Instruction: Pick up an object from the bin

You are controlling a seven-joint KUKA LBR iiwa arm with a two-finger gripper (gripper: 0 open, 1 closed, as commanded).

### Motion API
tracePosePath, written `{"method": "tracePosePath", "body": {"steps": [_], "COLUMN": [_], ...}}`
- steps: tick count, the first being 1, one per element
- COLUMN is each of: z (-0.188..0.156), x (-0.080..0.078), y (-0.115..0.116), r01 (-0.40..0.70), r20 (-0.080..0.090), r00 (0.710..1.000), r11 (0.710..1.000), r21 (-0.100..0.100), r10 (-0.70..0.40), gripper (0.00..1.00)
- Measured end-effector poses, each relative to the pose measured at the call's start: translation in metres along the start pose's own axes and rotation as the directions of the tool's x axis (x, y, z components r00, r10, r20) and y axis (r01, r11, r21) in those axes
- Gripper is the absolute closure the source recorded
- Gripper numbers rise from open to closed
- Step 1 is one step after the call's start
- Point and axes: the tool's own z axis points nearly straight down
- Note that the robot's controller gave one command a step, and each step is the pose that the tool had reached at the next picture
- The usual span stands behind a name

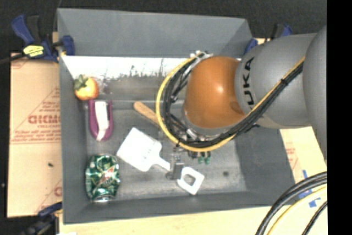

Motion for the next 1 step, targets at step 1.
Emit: {"method": "tracePosePath", "body": {"steps": [1], "z": [-0.0038], "x": [-0.0020], "y": [-0.0004], "r01": [-0.005], "r20": [0.008], "r00": [1.000], "r11": [1.000], "r21": [-0.001], "r10": [0.005], "gripper": [0.00]}}
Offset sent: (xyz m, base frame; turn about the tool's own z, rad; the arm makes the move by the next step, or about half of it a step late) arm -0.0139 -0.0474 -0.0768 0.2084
